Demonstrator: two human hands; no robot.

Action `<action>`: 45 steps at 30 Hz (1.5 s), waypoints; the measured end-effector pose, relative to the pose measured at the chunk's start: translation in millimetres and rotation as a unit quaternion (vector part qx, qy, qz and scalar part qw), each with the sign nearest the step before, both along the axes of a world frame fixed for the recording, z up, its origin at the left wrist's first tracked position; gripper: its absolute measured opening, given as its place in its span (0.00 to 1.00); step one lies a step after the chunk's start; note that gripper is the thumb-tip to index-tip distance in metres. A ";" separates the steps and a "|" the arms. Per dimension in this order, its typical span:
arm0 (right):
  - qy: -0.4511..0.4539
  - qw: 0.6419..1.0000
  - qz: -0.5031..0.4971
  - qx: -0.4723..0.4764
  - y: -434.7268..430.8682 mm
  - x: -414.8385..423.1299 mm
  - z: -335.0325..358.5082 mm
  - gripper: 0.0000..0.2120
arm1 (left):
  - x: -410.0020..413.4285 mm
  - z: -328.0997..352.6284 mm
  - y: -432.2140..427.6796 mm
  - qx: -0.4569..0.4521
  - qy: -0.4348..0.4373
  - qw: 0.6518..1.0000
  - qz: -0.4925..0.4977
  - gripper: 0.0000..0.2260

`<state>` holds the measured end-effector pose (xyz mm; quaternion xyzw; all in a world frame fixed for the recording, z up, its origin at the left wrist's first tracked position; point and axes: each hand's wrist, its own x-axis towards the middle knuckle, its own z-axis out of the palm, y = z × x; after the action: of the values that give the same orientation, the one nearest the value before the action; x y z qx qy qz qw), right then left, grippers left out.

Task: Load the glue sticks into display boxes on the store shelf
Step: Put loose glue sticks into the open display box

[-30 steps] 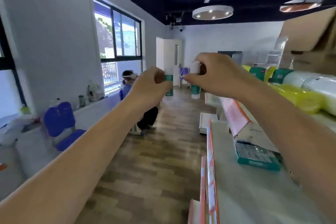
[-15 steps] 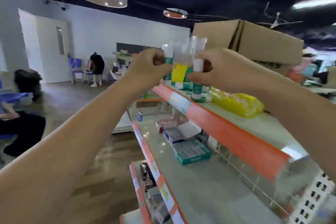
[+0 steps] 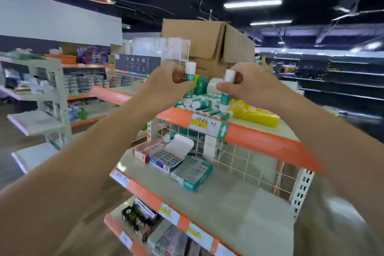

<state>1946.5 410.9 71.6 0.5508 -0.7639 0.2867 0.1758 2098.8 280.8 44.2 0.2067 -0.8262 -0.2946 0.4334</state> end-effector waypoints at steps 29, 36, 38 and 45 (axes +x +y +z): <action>-0.044 0.996 -0.074 -0.024 -112.7 -13.6 12.1 0.12 | -84.6 23.7 -155.1 -0.036 -0.012 0.966 -0.256 0.08; -0.060 0.991 -0.120 -0.031 -160.1 0.5 14.6 0.07 | -84.0 28.3 -200.9 -0.029 -0.021 0.944 -0.328 0.13; -0.082 0.989 -0.117 -0.025 -167.1 3.3 13.0 0.08 | -86.2 27.5 -207.5 -0.031 -0.021 0.937 -0.347 0.14; -0.129 0.978 -0.164 -0.004 -169.3 4.4 11.1 0.14 | -95.2 15.5 -213.1 -0.019 -0.044 0.923 -0.381 0.17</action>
<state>1950.8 241.6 82.7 0.3761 -0.8586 0.3260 0.1229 2003.6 67.7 59.7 -0.1193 -0.8662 -0.4128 0.2553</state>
